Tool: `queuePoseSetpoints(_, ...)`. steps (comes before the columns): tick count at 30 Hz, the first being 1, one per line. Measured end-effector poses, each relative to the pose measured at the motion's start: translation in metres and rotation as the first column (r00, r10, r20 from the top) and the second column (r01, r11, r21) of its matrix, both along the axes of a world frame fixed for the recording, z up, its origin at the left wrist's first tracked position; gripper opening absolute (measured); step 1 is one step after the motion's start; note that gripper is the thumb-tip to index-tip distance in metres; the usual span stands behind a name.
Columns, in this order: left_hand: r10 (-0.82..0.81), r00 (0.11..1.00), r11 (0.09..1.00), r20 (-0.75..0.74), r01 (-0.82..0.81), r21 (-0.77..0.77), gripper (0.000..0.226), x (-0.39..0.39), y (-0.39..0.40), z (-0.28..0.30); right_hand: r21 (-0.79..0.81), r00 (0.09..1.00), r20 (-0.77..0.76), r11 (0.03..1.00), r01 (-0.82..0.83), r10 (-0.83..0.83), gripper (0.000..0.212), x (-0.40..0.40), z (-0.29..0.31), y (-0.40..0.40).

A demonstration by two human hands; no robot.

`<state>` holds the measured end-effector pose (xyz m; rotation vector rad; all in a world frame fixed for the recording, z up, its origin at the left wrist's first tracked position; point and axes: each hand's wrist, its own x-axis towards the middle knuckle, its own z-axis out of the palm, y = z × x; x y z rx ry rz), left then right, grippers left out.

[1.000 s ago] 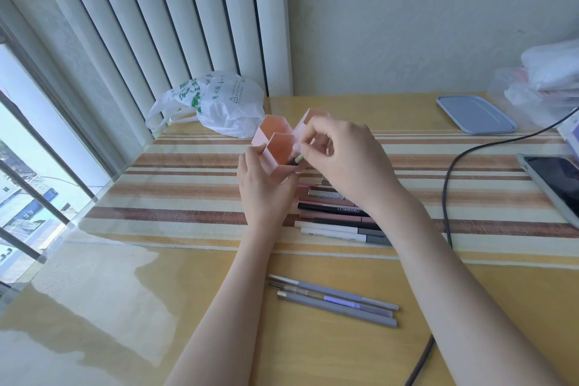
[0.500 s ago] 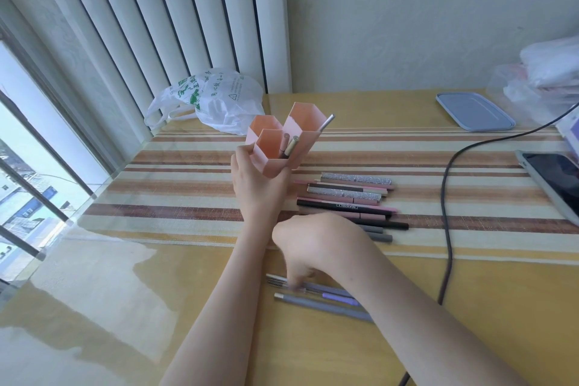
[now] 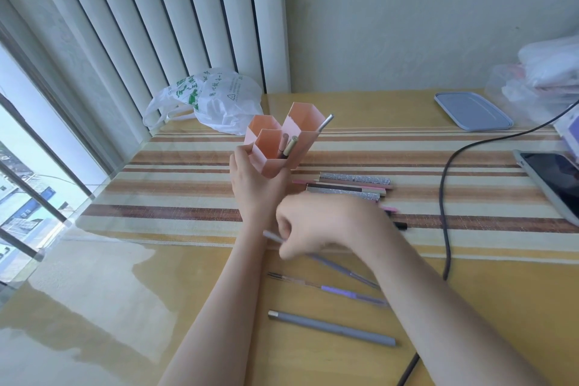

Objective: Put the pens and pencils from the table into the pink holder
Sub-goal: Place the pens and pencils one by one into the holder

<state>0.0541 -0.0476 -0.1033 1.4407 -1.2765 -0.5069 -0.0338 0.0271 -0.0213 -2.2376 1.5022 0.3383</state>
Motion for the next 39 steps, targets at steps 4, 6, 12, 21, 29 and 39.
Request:
queuePoseSetpoints(4, -0.018, 1.000, 0.999, 0.003, 0.018, -0.042, 0.042, -0.001, 0.001, 0.000, -0.165, 0.847, 0.517, 0.956, 0.243, -0.126, 0.010, -0.023, 0.017, -0.009)
queuePoseSetpoints(6, -0.017, 1.000, 0.999, -0.005, 0.016, -0.039, 0.048, -0.001, 0.000, -0.002, -0.229, 0.667, 0.742, 0.911, 0.341, -0.063, 0.016, -0.026, 0.017, -0.014)
queuePoseSetpoints(12, -0.011, 1.000, 0.999, 0.025, 0.012, -0.046, 0.051, 0.000, -0.002, -0.004, -0.501, 0.455, 0.855, 0.620, 0.604, 0.248, 0.043, -0.029, 0.016, -0.022)
queuePoseSetpoints(21, -0.002, 0.998, 0.998, 0.065, 0.006, -0.063, 0.050, -0.004, 0.001, -0.001, -0.405, 0.259, 0.844, 0.242, 0.882, 0.470, 0.030, -0.036, 0.021, -0.020)
queuePoseSetpoints(29, -0.009, 0.998, 0.997, 0.062, 0.014, -0.079, 0.049, -0.004, 0.003, 0.000, -0.445, 0.348, 0.834, 0.148, 0.883, 0.428, 0.012, -0.044, 0.010, -0.029)
queuePoseSetpoints(39, -0.012, 0.997, 0.996, 0.073, 0.018, -0.084, 0.052, -0.004, 0.003, 0.000, -0.305, 0.228, 0.874, 0.119, 0.945, 0.430, 0.033, -0.052, 0.009, -0.029)
